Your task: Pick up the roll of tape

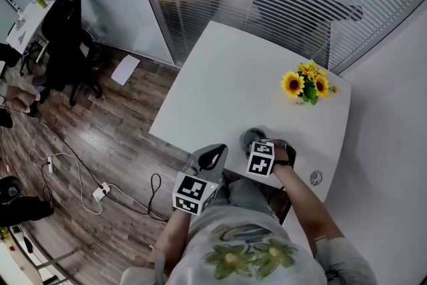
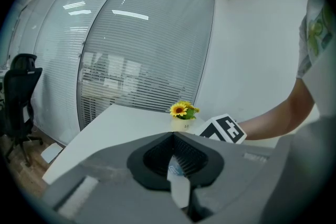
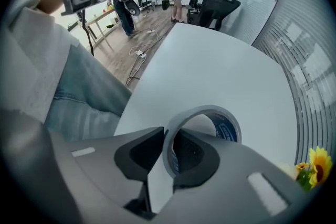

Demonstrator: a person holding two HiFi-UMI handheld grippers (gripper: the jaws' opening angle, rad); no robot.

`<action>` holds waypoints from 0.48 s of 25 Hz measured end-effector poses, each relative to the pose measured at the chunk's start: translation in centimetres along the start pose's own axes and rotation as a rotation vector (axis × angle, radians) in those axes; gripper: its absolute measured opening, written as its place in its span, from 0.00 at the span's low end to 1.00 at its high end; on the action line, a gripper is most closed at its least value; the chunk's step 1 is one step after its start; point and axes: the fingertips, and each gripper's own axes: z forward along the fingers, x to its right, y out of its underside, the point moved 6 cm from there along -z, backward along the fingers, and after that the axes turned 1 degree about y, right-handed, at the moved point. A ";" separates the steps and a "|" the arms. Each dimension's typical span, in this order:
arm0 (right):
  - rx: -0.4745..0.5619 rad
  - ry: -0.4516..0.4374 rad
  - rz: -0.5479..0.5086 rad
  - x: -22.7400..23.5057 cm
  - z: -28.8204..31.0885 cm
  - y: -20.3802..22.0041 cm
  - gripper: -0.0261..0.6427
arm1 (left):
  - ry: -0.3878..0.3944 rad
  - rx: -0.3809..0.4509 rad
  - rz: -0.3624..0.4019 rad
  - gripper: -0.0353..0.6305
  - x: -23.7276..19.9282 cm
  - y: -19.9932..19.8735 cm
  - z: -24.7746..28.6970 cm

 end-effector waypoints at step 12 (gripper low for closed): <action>0.269 -0.040 0.180 -0.3 -3.5 0.4 0.13 | -0.062 0.010 -0.008 0.06 1.7 -0.4 0.2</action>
